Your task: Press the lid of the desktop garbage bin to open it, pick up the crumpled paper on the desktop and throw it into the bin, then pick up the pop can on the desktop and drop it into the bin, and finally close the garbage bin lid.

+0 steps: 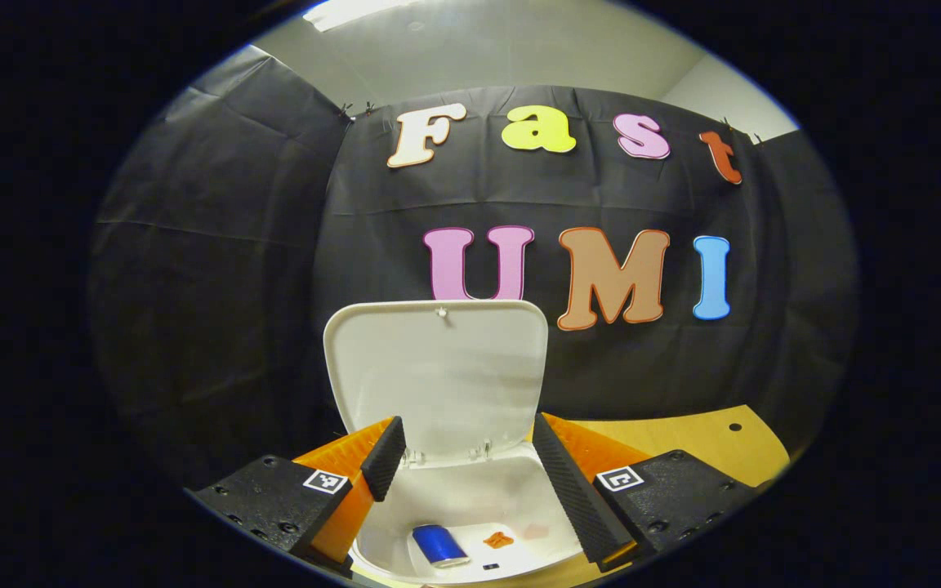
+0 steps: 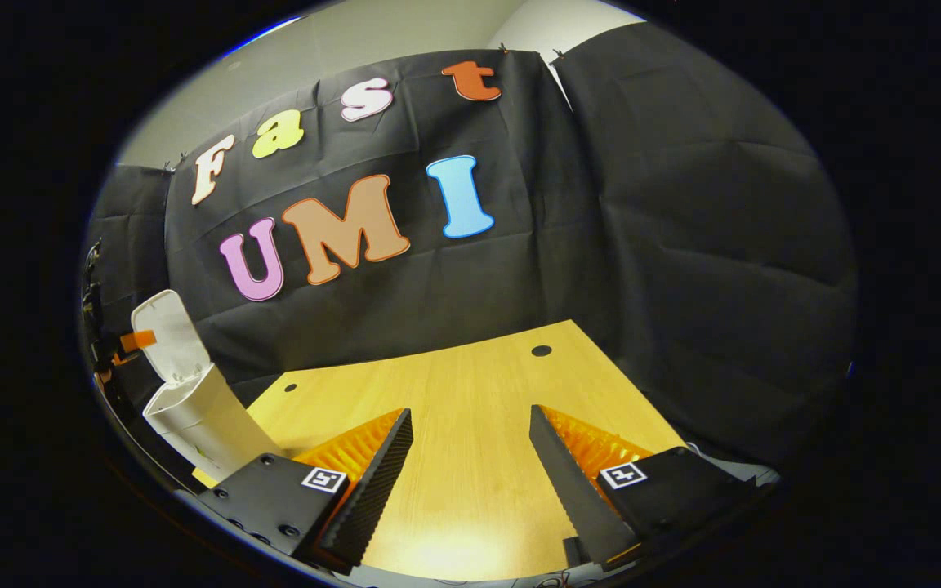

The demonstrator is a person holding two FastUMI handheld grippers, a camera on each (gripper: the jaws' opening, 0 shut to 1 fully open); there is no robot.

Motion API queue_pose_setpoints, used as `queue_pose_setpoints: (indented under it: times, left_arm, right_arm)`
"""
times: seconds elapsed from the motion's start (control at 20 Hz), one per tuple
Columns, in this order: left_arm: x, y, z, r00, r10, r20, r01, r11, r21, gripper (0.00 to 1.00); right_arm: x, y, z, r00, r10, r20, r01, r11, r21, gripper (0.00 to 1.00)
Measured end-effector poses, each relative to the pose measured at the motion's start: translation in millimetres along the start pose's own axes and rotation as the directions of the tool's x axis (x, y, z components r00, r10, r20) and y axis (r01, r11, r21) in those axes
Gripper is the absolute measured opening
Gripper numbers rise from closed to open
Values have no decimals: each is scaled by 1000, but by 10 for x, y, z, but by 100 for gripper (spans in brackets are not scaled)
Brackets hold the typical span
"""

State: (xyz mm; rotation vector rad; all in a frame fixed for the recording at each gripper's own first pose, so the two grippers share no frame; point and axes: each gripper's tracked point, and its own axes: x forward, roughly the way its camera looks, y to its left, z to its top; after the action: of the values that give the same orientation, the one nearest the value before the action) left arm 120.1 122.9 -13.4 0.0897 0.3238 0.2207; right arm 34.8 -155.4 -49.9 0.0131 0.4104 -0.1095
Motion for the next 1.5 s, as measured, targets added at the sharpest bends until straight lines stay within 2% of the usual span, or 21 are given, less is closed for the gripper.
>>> queue_pose_setpoints:
  times: [0.15,0.35,0.65,0.85,1.15,1.25,1.3,1.35,1.5]
  left_arm:
    - [33,50,292,1000,-7,30,6,1000,24,94]
    - [126,257,772,995,30,91,-29,999,-16,95]
    - [589,515,1202,994,51,100,-53,998,17,94]
    - [978,562,1154,998,46,52,-52,993,105,95]
    - [1077,412,744,999,-2,-49,2,1000,8,95]
    - [1000,410,802,1000,-5,-14,5,1000,-7,97]
    - [954,405,734,999,-8,-31,8,1000,-2,99]
    - [882,398,720,1000,-15,-21,15,1000,-3,93]
    - [706,338,682,999,-29,-18,29,1000,2,92]
  right_arm:
    - [-18,-38,0,1000,-2,5,2,1000,-10,96]
    - [-21,-74,-101,1000,3,-16,-3,1000,11,97]
    - [-116,-160,-119,1000,-16,-4,16,1000,21,96]
    - [-211,-263,-174,999,-48,-5,48,998,38,96]
    - [-338,-420,-196,996,-92,1,92,994,56,96]
    - [-355,-422,-176,996,-92,3,91,994,64,96]
    - [-355,-424,-167,996,-90,7,89,994,66,96]
    - [-348,-413,-162,996,-86,10,85,994,66,96]
    - [-330,-358,-187,998,-68,4,68,996,55,96]
